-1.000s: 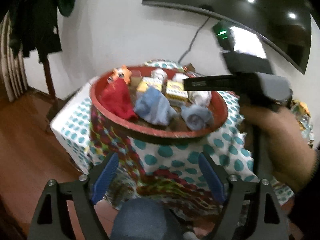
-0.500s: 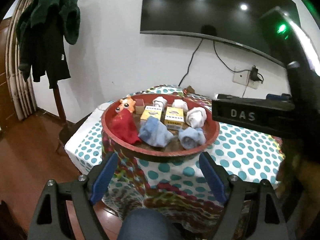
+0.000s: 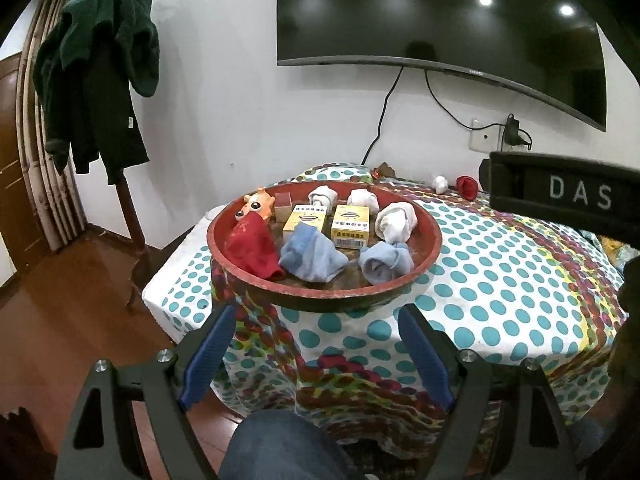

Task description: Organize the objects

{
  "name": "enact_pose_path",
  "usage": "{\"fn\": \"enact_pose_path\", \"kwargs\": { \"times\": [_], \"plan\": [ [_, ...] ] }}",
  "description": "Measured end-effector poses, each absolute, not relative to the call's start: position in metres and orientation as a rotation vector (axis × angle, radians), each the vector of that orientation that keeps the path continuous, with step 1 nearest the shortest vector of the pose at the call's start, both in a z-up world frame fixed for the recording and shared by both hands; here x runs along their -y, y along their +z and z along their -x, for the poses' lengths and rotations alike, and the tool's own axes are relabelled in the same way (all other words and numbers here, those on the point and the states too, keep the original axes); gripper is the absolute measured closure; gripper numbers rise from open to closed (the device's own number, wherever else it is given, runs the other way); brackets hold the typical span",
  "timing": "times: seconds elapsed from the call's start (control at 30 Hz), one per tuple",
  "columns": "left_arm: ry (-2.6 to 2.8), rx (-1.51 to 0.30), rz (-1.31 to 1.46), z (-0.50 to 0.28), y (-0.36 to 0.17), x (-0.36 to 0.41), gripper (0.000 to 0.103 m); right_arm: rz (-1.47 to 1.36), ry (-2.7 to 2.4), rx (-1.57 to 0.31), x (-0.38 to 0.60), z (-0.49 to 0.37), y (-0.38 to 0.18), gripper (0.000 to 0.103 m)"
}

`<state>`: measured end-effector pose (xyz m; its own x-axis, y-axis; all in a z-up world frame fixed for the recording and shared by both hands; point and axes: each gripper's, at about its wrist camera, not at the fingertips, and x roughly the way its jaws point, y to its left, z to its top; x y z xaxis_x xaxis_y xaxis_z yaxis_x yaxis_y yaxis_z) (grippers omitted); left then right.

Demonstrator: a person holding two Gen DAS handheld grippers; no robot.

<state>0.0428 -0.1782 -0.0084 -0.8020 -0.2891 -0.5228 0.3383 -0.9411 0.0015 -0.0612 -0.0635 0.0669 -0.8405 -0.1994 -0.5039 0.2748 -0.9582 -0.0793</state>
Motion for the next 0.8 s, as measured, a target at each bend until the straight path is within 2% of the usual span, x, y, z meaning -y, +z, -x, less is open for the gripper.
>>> {"fn": "enact_pose_path", "kwargs": {
  "times": [0.4,0.53,0.8],
  "plan": [
    [-2.754,-0.241,-0.813,-0.041,-0.014,0.179,0.017,-0.773,-2.767,-0.219,0.065,0.06,0.057,0.0],
    [-2.729,-0.18,-0.779,-0.044,-0.014,0.173,0.017,-0.777,-2.765,-0.216,0.064,0.06,0.055,0.0],
    [-2.728,-0.198,-0.745,-0.047,-0.013,0.176,0.017,-0.783,-2.762,-0.227,0.064,0.061,0.054,0.0]
  ]
}}
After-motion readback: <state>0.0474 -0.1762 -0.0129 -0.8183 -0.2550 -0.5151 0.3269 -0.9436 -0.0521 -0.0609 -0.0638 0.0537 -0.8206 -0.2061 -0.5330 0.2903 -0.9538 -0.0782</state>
